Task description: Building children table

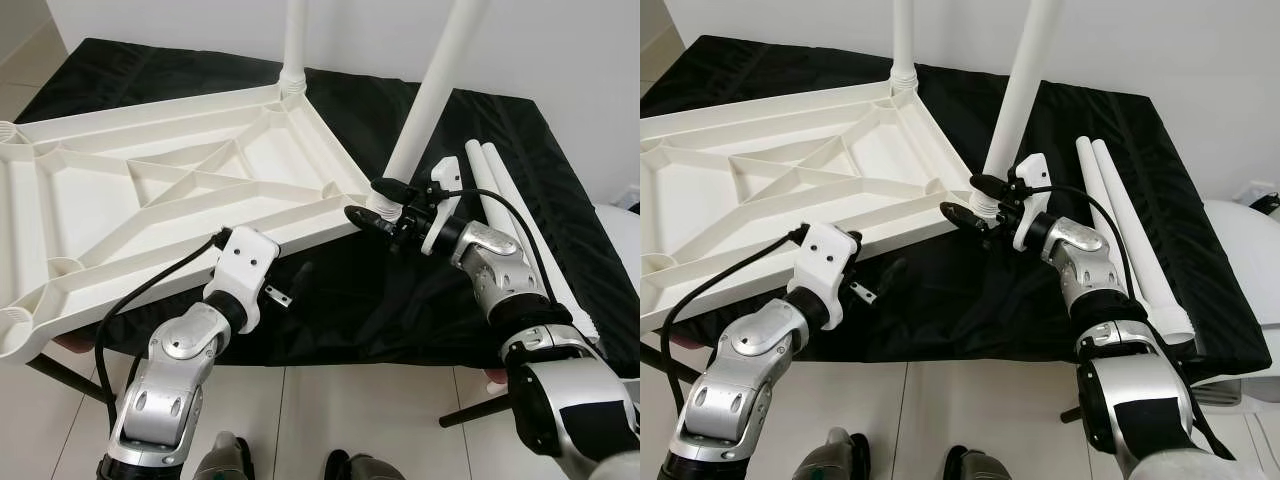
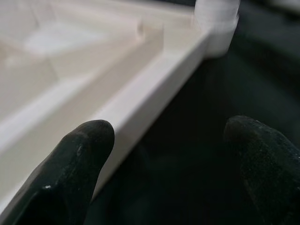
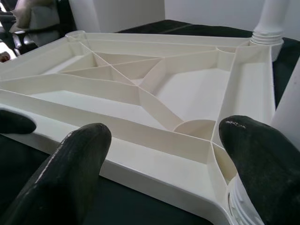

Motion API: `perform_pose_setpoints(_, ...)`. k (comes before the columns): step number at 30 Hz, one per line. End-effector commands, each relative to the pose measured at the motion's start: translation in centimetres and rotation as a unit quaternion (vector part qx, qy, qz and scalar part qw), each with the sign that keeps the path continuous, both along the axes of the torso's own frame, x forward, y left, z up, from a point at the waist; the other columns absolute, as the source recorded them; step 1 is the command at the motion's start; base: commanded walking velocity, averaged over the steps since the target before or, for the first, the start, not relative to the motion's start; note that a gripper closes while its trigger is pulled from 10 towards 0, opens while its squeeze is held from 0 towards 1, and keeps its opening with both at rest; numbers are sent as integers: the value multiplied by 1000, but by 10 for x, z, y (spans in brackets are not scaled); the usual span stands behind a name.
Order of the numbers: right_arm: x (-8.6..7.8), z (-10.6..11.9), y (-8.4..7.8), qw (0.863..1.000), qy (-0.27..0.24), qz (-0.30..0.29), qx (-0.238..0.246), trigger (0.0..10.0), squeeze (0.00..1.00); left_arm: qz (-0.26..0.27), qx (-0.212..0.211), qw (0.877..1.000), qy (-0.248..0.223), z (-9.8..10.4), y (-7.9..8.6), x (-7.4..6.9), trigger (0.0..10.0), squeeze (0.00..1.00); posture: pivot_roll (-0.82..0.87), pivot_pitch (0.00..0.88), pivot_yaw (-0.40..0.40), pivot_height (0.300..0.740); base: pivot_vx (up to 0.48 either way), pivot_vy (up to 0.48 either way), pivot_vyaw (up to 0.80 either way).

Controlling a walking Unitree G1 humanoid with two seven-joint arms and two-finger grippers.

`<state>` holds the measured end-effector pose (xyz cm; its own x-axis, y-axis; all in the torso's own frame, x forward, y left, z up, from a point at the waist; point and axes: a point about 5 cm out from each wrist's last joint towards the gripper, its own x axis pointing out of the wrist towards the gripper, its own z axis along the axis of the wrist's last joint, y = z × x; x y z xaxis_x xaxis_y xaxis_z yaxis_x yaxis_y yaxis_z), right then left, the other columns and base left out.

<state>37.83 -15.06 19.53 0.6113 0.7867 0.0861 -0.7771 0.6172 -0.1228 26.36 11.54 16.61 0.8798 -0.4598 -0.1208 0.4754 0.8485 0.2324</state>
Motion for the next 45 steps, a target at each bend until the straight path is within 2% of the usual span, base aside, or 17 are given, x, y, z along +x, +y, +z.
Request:
perform_pose_setpoints(1,2,-5,-17,999,11,-41,-9,10000,0,58,27,997,34,-17,11,3,10000,0,65,153,-73,740,0,0,0)
perform_pose_setpoints(3,4,-4,-19,999,11,-49,-9,10000,0,66,35,996,43,-20,15,4,10000,0,63,150,-68,740,0,0,0)
perform_pose_setpoints(7,7,0,-27,997,2,-78,-7,10000,0,115,79,989,57,-28,35,13,10000,0,58,146,-63,740,0,0,0)
perform_pose_setpoints(11,8,0,-32,996,1,-89,-6,10000,0,142,92,985,42,-23,47,23,10000,0,50,144,-58,740,0,0,0)
perform_pose_setpoints(12,8,0,-32,996,1,-89,-6,10000,0,142,92,985,42,-23,47,23,10000,0,50,144,-58,740,0,0,0)
perform_pose_setpoints(13,8,0,-34,996,0,-93,-6,10000,0,139,82,987,20,-12,49,27,10000,0,44,141,-54,740,0,0,0)
perform_pose_setpoints(15,8,0,-34,996,0,-93,-6,10000,0,139,82,987,20,-12,49,27,10000,0,44,141,-54,740,0,0,0)
perform_pose_setpoints(19,8,1,-35,996,-3,-94,-7,10000,0,110,57,992,-17,6,44,29,10000,0,40,138,-48,740,0,0,0)
perform_pose_setpoints(23,9,3,-35,995,-7,-98,-12,10000,0,31,21,996,-77,29,29,22,10000,0,42,140,-50,740,0,0,0)
perform_pose_setpoints(30,10,4,-33,996,-8,-94,-13,10000,0,-9,-8,995,-100,41,20,19,10000,0,42,142,-50,740,0,0,0)
perform_pose_setpoints(34,0,-20,-34,996,40,-29,-79,10000,0,-62,-53,989,-126,57,9,8,10000,0,45,146,-55,740,0,0,0)
perform_pose_setpoints(38,-8,-32,-36,992,69,17,-106,10000,0,-41,-45,988,-143,62,14,10,10000,0,42,146,-52,740,0,0,0)
perform_pose_setpoints(39,-10,-34,-36,991,77,32,-101,10000,0,-20,-34,989,-146,61,20,15,10000,0,40,147,-49,740,0,0,0)
perform_pose_setpoints(40,-13,-35,-33,991,86,57,-88,10000,0,36,-16,989,-140,60,36,26,10000,0,38,148,-47,740,0,0,0)
perform_pose_setpoints(45,-11,-31,-29,992,78,63,-70,10000,0,76,9,989,-129,55,49,35,10000,0,36,148,-42,740,0,0,0)
